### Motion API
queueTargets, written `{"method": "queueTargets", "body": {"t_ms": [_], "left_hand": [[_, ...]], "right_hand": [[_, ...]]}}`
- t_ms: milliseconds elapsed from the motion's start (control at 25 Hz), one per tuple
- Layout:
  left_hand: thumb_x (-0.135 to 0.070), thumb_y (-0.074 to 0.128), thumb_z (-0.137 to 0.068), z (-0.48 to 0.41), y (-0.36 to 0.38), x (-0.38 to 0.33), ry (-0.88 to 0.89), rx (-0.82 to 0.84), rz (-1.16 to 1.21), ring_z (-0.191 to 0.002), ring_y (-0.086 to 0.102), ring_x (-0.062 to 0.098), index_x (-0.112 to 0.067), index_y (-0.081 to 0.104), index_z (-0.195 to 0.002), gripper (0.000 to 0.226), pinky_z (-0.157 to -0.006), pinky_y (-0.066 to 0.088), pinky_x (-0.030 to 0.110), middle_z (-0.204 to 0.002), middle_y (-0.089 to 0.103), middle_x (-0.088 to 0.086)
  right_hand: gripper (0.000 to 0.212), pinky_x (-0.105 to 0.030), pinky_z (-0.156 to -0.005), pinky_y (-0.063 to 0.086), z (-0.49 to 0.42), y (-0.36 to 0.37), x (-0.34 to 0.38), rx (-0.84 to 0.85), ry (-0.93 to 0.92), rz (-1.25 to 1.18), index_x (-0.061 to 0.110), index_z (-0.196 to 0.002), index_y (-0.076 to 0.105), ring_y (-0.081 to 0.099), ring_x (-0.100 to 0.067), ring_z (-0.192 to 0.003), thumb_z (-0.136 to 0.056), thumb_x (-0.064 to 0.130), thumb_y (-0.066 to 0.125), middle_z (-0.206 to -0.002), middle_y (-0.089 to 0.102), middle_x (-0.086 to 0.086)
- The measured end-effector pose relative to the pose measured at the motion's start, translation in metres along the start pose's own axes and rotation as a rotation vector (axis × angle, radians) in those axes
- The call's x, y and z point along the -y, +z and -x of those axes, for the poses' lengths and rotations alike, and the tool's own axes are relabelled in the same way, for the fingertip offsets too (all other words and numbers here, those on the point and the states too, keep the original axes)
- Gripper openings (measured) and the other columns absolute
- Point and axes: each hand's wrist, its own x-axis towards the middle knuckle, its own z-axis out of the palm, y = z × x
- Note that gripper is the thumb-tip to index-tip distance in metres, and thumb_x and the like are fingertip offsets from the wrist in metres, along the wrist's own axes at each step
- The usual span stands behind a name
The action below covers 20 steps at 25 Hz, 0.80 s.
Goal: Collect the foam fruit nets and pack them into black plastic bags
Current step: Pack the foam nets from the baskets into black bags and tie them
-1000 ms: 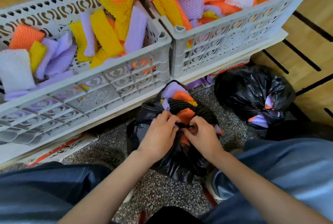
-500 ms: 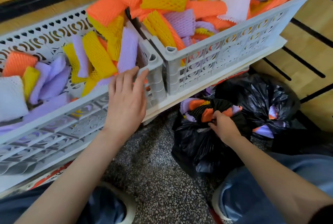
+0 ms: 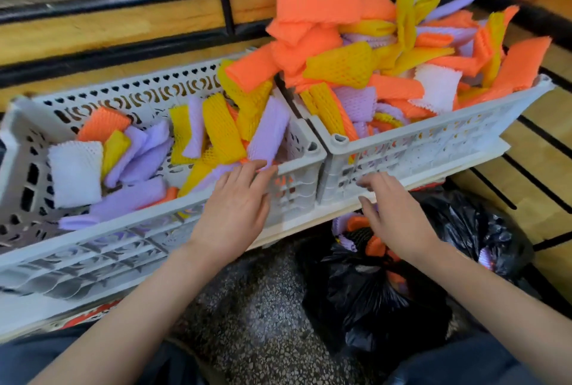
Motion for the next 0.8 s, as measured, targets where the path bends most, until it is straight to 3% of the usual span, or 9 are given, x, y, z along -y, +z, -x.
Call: {"method": "queueTargets", "body": {"t_ms": [120,200,360,560,640,800], "left_hand": [[-0.031,0.036,-0.091,0.005,-0.018,0.038,-0.051,-0.007,0.017,-0.107,0.051,0.029,-0.011,0.056,-0.121,0.041,-0.087,0.037,0.037,-0.118,0.055,0.011],[-0.033,0.035,-0.090,0.000,-0.027,0.068,-0.086,-0.010,0.038,-0.106,0.053,0.032,-0.008,0.057,-0.121,0.045,-0.085,0.043,0.041,-0.118,0.055,0.013],[-0.027,0.044,-0.096,-0.036,-0.029,0.116,-0.235,0.029,0.091,-0.112,0.050,0.035,-0.003,0.050,-0.129,0.041,-0.092,0.042,0.044,-0.124,0.051,0.017],[-0.032,0.043,-0.099,-0.078,0.006,0.159,-0.441,0.248,0.070,-0.128,0.037,0.033,-0.004,0.027,-0.143,0.055,-0.104,0.034,0.043,-0.142,0.037,0.018],[-0.038,0.042,-0.098,-0.086,0.023,0.169,-0.488,0.331,0.030,-0.127,0.038,0.033,-0.003,0.022,-0.143,0.060,-0.104,0.035,0.044,-0.142,0.037,0.018],[-0.038,0.048,-0.095,-0.098,0.040,0.180,-0.625,0.317,0.114,-0.124,0.043,0.032,-0.001,0.030,-0.137,0.059,-0.103,0.038,0.043,-0.136,0.044,0.018]], "right_hand": [[0.026,-0.016,-0.079,0.029,-0.043,-0.026,0.052,-0.115,-0.199,-0.087,0.002,-0.115,0.053,0.044,-0.015,-0.100,-0.090,0.008,0.057,-0.108,0.055,-0.011],[0.033,-0.017,-0.077,0.026,-0.081,-0.027,0.075,-0.121,-0.261,-0.083,-0.001,-0.119,0.050,0.040,-0.017,-0.103,-0.088,0.007,0.058,-0.113,0.054,-0.016],[0.050,-0.032,-0.098,0.031,-0.161,-0.009,0.104,-0.047,-0.280,-0.015,-0.003,-0.130,0.042,0.042,-0.030,-0.120,-0.086,0.010,0.060,-0.127,0.047,-0.020],[0.073,-0.030,-0.111,0.019,-0.228,0.010,0.116,0.006,-0.229,0.086,0.003,-0.141,0.027,0.027,-0.028,-0.137,-0.083,0.017,0.068,-0.145,0.033,-0.016],[0.069,-0.030,-0.110,0.021,-0.243,0.015,0.114,0.030,-0.213,0.137,0.005,-0.140,0.030,0.029,-0.027,-0.136,-0.084,0.022,0.067,-0.144,0.034,-0.016],[0.035,-0.034,-0.092,0.036,-0.260,0.016,0.107,-0.003,-0.229,0.229,0.009,-0.124,0.050,0.047,-0.026,-0.118,-0.094,0.028,0.052,-0.124,0.055,-0.012]]}}
